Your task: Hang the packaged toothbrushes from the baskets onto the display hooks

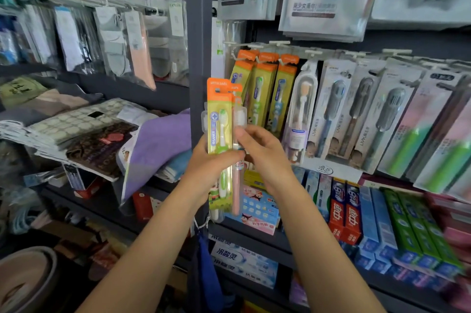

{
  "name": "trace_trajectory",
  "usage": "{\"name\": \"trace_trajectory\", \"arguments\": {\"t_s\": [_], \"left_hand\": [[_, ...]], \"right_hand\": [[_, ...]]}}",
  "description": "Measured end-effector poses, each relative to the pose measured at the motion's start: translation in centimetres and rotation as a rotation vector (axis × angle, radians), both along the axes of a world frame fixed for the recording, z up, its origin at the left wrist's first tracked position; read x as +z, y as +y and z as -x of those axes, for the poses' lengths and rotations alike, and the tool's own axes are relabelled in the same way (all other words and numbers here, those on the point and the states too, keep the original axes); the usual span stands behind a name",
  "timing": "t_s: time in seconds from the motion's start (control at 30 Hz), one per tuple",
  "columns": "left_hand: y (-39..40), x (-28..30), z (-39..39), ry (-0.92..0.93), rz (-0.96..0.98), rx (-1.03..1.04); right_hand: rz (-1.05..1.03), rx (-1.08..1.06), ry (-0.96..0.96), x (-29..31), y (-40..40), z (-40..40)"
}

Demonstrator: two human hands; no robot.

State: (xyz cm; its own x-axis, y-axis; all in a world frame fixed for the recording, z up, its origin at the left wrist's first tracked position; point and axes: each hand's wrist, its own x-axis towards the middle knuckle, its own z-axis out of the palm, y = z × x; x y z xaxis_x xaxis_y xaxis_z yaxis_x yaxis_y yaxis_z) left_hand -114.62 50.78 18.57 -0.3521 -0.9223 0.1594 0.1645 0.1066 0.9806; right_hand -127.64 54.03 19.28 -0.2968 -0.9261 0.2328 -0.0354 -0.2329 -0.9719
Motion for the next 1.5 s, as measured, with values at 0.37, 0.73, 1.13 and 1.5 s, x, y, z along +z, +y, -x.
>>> {"name": "trace_trajectory", "arguments": {"t_s": [0.37, 0.73, 1.13, 1.5], "left_hand": [[0.7, 0.0, 0.0, 0.022, 0.001, 0.02], [1.7, -0.5, 0.7, 0.003, -0.036, -0.076], [3.4, 0.7, 7.3, -0.03, 0.045, -0.099], [8.3, -0.1, 13.7, -0.12, 0.05, -0.39]], "right_hand": [[-0.02, -0.104, 0.161, -0.3, 0.7, -0.3], [0.102, -0.148, -0.118, 0.2, 3.1, 1.0], [0.069, -0.353, 0.077, -0.1, 8.9, 8.1], [-0.068, -0.681, -0.031, -2.3, 18.4, 11.5]]}}
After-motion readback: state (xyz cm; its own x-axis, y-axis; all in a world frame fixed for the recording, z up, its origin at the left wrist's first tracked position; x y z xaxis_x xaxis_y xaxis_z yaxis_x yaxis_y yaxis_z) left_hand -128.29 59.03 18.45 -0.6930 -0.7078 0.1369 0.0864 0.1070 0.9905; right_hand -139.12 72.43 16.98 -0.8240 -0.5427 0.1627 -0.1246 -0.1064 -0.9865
